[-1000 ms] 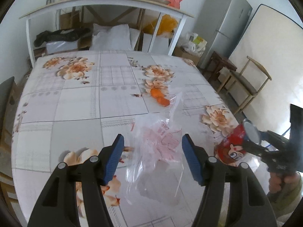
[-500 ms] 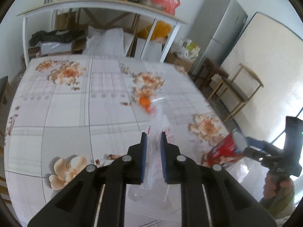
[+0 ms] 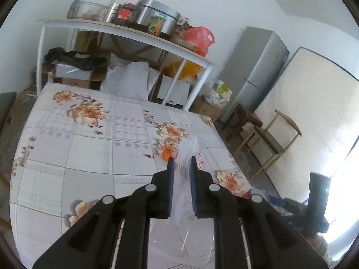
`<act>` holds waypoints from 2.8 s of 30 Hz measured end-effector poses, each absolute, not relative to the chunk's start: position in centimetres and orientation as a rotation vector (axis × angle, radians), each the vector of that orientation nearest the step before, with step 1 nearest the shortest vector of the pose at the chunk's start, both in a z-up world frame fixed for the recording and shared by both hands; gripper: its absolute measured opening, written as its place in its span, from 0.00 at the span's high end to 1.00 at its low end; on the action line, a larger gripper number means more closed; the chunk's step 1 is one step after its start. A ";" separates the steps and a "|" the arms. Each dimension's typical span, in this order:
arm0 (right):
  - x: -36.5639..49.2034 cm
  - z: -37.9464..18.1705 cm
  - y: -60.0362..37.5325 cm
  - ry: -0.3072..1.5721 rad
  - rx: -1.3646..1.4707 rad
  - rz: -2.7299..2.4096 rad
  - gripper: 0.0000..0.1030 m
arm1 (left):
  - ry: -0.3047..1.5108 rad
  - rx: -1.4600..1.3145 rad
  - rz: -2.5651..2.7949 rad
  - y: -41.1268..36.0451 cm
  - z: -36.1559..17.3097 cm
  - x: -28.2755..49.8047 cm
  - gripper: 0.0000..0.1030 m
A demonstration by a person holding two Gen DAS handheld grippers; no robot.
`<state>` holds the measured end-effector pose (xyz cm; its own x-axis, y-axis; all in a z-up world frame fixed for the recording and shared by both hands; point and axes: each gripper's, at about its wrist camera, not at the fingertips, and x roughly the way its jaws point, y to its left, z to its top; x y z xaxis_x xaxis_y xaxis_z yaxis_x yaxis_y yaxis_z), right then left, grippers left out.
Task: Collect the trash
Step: 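Carry the red can and plastic bag to the wastebasket and release both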
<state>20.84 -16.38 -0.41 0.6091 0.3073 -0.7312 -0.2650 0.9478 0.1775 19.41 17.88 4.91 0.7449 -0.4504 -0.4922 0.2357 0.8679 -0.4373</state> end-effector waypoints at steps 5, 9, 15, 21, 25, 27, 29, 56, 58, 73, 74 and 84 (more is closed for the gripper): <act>21.3 -1.0 -15.3 0.850 -0.004 0.303 0.19 | 0.643 -0.402 -0.378 18.5 4.4 19.1 0.88; 21.7 -1.5 -14.9 0.860 -0.018 0.292 0.19 | 0.650 -0.409 -0.377 18.2 4.1 18.7 0.88; 21.6 -1.7 -15.0 0.870 -0.015 0.283 0.22 | 0.654 -0.395 -0.378 17.6 4.0 18.4 0.88; 21.6 -1.9 -15.4 0.883 -0.006 0.275 0.28 | 0.659 -0.355 -0.369 16.7 4.0 18.3 0.88; 21.6 -1.9 -15.5 0.887 -0.004 0.269 0.32 | 0.666 -0.335 -0.372 15.9 3.9 18.2 0.88; 21.8 -2.0 -15.7 0.898 0.007 0.270 0.33 | 0.667 -0.322 -0.370 15.5 3.9 18.2 0.88; 21.8 -2.2 -15.9 0.904 0.014 0.269 0.33 | 0.664 -0.309 -0.372 15.1 4.0 18.2 0.88; 21.5 -1.6 -16.1 0.889 0.019 0.270 0.37 | 0.634 -0.292 -0.384 13.9 4.9 17.7 0.88; 21.4 -1.5 -16.2 0.885 0.025 0.273 0.37 | 0.630 -0.293 -0.384 13.8 5.1 17.7 0.88; 19.8 2.2 -20.4 0.783 0.149 0.274 0.37 | 0.573 -0.261 -0.480 10.5 8.7 18.1 0.88; 19.5 2.6 -21.0 0.770 0.163 0.266 0.37 | 0.567 -0.258 -0.504 9.8 9.3 18.4 0.88; 13.5 6.7 -35.1 0.611 0.338 -0.095 0.37 | 0.598 -0.188 -0.769 -1.9 12.4 21.5 0.88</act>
<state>13.47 -35.09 6.74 0.8164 0.0114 -0.5774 0.1868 0.9408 0.2827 21.47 -1.85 12.37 0.5628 -0.7009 -0.4381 0.5972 0.7113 -0.3708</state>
